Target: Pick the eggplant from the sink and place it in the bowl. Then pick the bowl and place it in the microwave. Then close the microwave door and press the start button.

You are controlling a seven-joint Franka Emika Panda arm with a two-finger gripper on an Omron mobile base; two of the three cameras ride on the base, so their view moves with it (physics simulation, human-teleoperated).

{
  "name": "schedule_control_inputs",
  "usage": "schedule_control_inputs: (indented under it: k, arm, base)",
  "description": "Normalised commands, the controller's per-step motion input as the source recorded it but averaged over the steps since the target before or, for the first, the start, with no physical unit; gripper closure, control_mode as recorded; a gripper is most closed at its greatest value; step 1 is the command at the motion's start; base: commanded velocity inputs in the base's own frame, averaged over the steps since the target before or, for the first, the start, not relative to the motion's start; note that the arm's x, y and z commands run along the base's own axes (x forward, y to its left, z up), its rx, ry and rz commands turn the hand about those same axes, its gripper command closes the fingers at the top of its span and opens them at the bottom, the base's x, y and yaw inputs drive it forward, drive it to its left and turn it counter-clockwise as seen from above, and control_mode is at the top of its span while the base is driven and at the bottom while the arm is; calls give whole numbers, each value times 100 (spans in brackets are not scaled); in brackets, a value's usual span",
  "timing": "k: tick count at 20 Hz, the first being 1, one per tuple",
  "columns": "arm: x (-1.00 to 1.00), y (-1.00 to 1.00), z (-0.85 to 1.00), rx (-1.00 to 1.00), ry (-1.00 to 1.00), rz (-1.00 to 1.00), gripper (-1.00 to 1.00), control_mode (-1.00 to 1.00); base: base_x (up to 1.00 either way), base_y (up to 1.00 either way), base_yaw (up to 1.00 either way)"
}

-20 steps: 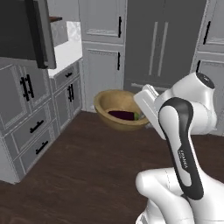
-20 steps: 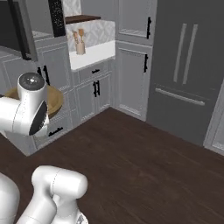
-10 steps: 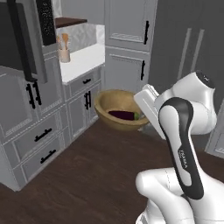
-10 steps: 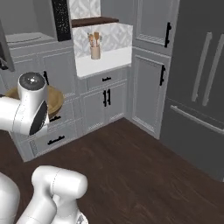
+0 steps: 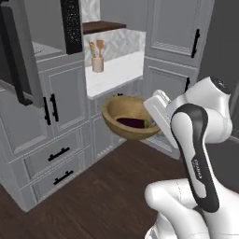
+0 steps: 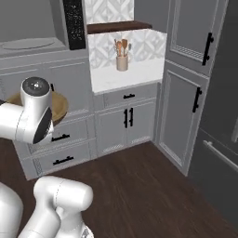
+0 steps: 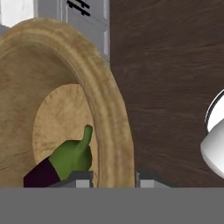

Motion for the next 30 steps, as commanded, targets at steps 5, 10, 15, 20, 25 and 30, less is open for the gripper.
schedule_control_inputs:
  k: [5,10,15,20,25,30]
  arm:
    - [0,0,0,0,0,0,100,100]
    - [0,0,0,0,0,0,100,100]
    - [0,0,0,0,0,0,100,100]
    - [0,0,0,0,0,0,100,100]
    - [0,0,0,0,0,0,100,100]
    - [0,0,0,0,0,0,100,100]
  base:
    - [100,-4,42]
    - [99,1,42]
    - [87,-2,51]
    - [48,-55,36]
    - [36,-47,9]
    - [76,-5,5]
